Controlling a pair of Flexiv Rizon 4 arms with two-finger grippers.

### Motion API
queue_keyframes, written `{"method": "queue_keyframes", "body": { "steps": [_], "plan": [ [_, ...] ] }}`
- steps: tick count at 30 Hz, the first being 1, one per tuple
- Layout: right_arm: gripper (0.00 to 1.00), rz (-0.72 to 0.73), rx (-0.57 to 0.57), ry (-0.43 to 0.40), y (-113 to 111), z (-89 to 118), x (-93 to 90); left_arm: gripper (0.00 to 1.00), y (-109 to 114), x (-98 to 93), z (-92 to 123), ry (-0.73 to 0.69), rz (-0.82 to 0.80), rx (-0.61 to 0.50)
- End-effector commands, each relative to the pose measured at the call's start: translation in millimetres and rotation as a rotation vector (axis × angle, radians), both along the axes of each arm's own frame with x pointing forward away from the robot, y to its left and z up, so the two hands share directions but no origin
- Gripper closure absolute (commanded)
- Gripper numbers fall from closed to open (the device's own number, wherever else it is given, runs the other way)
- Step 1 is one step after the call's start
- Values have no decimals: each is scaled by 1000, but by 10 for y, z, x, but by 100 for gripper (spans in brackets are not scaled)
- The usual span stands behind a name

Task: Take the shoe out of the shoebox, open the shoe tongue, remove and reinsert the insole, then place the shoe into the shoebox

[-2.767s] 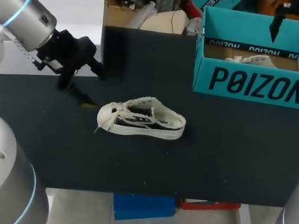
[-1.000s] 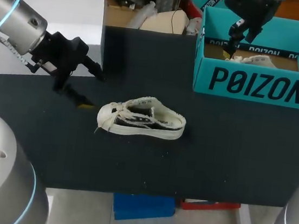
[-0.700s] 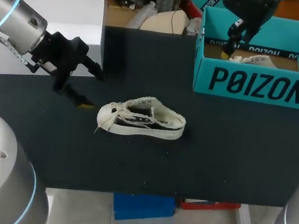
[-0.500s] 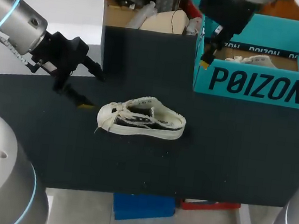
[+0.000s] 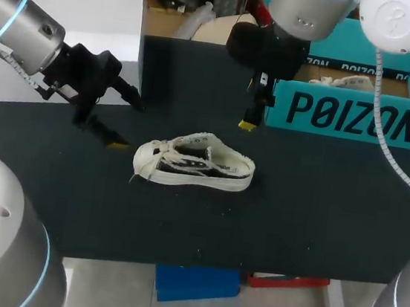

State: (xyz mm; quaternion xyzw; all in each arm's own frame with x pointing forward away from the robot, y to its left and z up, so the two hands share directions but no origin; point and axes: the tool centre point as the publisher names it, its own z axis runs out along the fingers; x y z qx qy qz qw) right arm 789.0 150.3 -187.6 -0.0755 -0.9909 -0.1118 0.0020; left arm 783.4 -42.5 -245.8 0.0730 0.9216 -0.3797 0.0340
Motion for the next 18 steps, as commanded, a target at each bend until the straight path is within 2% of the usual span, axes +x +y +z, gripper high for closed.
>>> {"method": "queue_keyframes", "body": {
  "steps": [1,6,10,12,18],
  "plan": [
    [0,0,5,0,-16,-9,-5,0,0,-4,-12,-4,1,-1],
    [0,0,5,0,-16,-9,-5,0,0,-4,-12,-4,1,-1],
    [0,1,150,-122,76,-222,28,0,0,-4,-12,-4,1,-1],
    [0,12,188,-172,101,-304,29,0,0,-4,-12,-4,1,-1],
    [0,9,295,-217,114,-553,29,0,0,-4,-12,-4,1,-1]
  ]
}}
